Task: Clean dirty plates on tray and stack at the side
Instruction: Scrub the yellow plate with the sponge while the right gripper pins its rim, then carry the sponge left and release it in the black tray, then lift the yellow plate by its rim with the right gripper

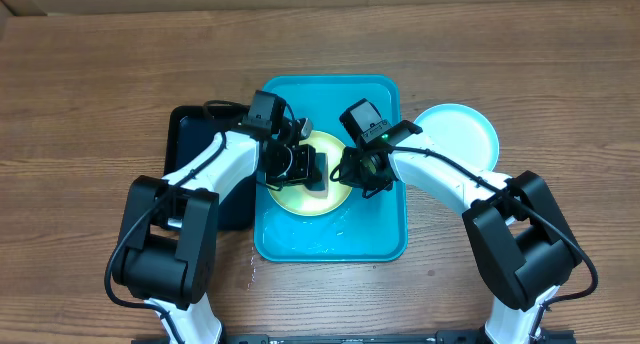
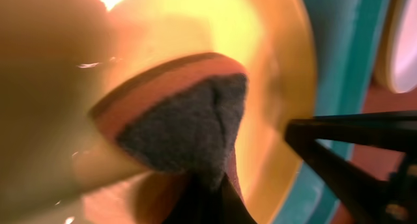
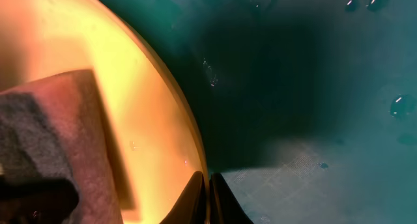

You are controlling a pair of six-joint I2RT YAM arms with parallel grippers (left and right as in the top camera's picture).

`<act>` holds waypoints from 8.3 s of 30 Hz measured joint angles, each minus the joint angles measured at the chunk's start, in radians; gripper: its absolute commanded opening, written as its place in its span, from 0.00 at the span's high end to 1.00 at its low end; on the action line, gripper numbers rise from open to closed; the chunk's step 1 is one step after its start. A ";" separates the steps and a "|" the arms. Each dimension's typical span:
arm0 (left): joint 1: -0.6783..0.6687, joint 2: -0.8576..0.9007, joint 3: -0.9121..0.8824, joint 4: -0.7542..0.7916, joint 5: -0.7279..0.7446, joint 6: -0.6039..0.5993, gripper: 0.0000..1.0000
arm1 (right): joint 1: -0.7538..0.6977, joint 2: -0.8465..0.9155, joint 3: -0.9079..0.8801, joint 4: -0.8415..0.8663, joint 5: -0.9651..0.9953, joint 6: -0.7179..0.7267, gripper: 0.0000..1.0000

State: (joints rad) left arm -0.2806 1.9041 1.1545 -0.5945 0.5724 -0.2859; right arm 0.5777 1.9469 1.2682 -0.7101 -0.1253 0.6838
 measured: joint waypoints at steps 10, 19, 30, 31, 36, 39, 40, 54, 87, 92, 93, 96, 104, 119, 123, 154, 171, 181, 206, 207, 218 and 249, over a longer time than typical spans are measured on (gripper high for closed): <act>0.001 0.000 0.316 -0.252 -0.085 0.005 0.96 | 0.001 0.000 0.000 0.002 -0.002 0.000 0.95; 0.001 0.000 0.201 -0.282 -0.375 0.004 0.96 | 0.001 0.000 0.000 0.003 -0.002 0.000 0.95; 0.010 -0.041 -0.030 -0.080 -0.354 0.015 0.96 | 0.001 0.000 0.000 -0.002 0.002 0.000 0.95; 0.013 -0.041 -0.033 -0.076 -0.333 0.024 0.96 | 0.000 0.000 0.000 -0.002 0.003 0.000 0.95; 0.014 -0.034 -0.049 -0.044 -0.131 0.057 0.96 | 0.000 0.000 0.000 -0.003 0.004 0.000 0.95; 0.007 -0.026 -0.042 -0.051 -0.055 0.060 0.96 | 0.000 0.000 0.000 -0.001 0.002 0.000 0.95; 0.007 -0.020 -0.024 -0.084 -0.040 0.061 0.96 | 0.001 0.000 0.000 0.000 0.002 0.000 0.95; 0.005 -0.004 0.287 -0.306 -0.262 0.087 0.95 | 0.001 0.000 0.000 0.003 -0.002 0.001 0.95; 0.056 -0.005 0.166 -0.130 0.128 0.029 0.96 | 0.001 0.000 0.000 0.000 -0.002 0.000 0.95; 0.076 -0.006 0.304 -0.239 0.045 0.032 0.96 | 0.001 0.000 0.000 0.002 -0.002 0.000 0.95; 0.072 -0.006 0.310 -0.250 0.017 0.032 0.96 | 0.001 0.000 0.000 0.002 -0.002 0.000 0.95; 0.047 -0.005 0.306 -0.283 -0.112 0.034 0.96 | 0.001 0.000 0.000 0.003 -0.002 0.000 0.95; -0.066 -0.003 0.187 -0.235 -0.396 0.028 0.96 | 0.001 0.000 0.000 0.003 -0.002 0.000 0.95; -0.058 0.057 0.101 -0.142 -0.268 0.032 0.96 | 0.001 0.000 -0.001 -0.003 0.003 0.000 0.95; -0.060 0.076 0.122 -0.167 -0.128 0.061 0.96 | 0.001 0.000 -0.001 -0.003 0.003 0.000 0.95; 0.345 -0.079 0.375 -0.613 -0.599 0.045 0.96 | 0.001 0.000 -0.001 0.000 -0.002 0.000 0.94; 0.353 -0.079 0.095 -0.481 -0.615 0.039 0.86 | 0.001 0.000 -0.001 0.000 -0.002 0.000 0.94; 0.360 -0.079 0.098 -0.481 -0.552 0.041 0.37 | 0.001 0.000 -0.001 0.000 -0.003 -0.001 0.66; 0.477 -0.569 0.465 -0.634 -0.390 0.068 0.00 | 0.006 0.000 -0.001 0.063 0.023 -0.003 0.55; 0.478 -0.592 0.465 -0.637 -0.401 0.068 0.00 | 0.005 0.000 -0.001 0.064 0.025 -0.003 0.56; 0.478 -0.632 0.466 -0.640 -0.432 0.068 0.00 | 0.006 0.000 -0.001 0.051 0.028 0.009 0.62; 0.478 -0.619 0.466 -0.640 -0.438 0.068 0.00 | -0.056 0.023 0.334 -0.188 0.058 0.032 0.96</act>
State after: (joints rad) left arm 0.1974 1.2850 1.6203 -1.2350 0.1341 -0.2184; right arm 0.5217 1.9697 1.6020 -0.8978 -0.0673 0.7158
